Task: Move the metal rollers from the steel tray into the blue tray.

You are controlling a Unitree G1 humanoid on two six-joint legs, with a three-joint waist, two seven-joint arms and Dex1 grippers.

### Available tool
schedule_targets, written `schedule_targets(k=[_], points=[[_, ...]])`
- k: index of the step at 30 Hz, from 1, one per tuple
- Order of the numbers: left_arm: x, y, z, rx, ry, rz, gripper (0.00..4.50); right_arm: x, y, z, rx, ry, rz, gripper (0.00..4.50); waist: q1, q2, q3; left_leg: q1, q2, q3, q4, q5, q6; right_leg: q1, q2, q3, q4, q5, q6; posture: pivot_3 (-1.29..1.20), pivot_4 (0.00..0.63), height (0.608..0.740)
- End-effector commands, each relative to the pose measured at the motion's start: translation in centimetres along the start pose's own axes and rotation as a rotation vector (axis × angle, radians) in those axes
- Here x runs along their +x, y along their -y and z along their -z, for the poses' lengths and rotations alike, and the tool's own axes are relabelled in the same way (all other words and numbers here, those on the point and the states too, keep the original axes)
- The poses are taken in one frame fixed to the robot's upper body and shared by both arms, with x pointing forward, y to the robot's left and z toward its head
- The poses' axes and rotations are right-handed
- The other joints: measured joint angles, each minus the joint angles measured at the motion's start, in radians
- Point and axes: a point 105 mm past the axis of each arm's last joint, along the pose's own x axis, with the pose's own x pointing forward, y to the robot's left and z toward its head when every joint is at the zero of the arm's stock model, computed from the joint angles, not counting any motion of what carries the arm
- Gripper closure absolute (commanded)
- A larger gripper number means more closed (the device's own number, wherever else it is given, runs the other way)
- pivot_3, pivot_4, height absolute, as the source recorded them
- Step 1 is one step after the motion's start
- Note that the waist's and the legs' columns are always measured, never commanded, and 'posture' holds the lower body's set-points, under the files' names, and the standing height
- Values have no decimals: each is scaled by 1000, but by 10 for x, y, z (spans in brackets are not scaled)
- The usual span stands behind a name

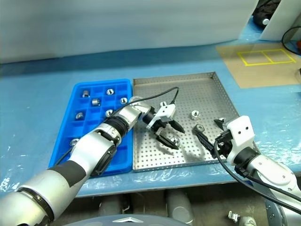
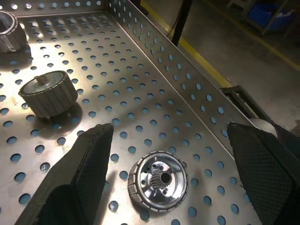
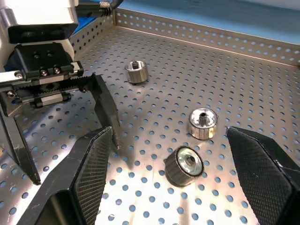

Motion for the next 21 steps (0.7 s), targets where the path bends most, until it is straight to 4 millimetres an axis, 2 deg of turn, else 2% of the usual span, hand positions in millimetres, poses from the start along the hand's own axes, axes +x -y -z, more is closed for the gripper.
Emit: schedule_targets(k=[1,5,10,14,17,19,21], points=[[3,-3,1,33,-27,-24,446,-7,1,-10,-33,27,24,461,-9,0,0,-1,0,0,0,0,1,0,0,0,0,0,0,-774,150,740],[6,0,5,21,-33,-10,446,-6,4,-10,-34,27,35,461,-26,0,0,-2,0,-1,1,-1,5,0,-1,0,-2,0,1,-770,150,740],[9,7,29,29,-131,2,446,-3,5,-11,-38,29,35,461,-53,1,0,-2,-2,-1,2,-3,8,1,-3,0,-2,-1,2,-766,150,740],[8,8,34,10,-142,-1,446,-2,5,-12,-40,29,34,461,-64,1,-1,-2,-5,-1,3,-4,10,2,-5,-1,-3,-2,3,-758,150,740],[5,4,35,10,-145,-38,1030,0,6,-12,-40,30,32,461,-71,1,-1,-2,-5,-2,4,-4,11,3,-7,-1,-3,-2,4,-749,150,740],[4,1,34,16,-147,-66,1678,1,6,-12,-41,32,29,461,-81,1,-1,-2,-8,-2,4,-5,11,4,-10,-1,-3,-3,5,-741,150,740],[3,1,31,18,-129,-60,1678,3,6,-13,-42,36,25,461,-89,1,-1,-2,-13,-3,4,-6,12,4,-13,-1,-3,-3,5,-733,150,740]])
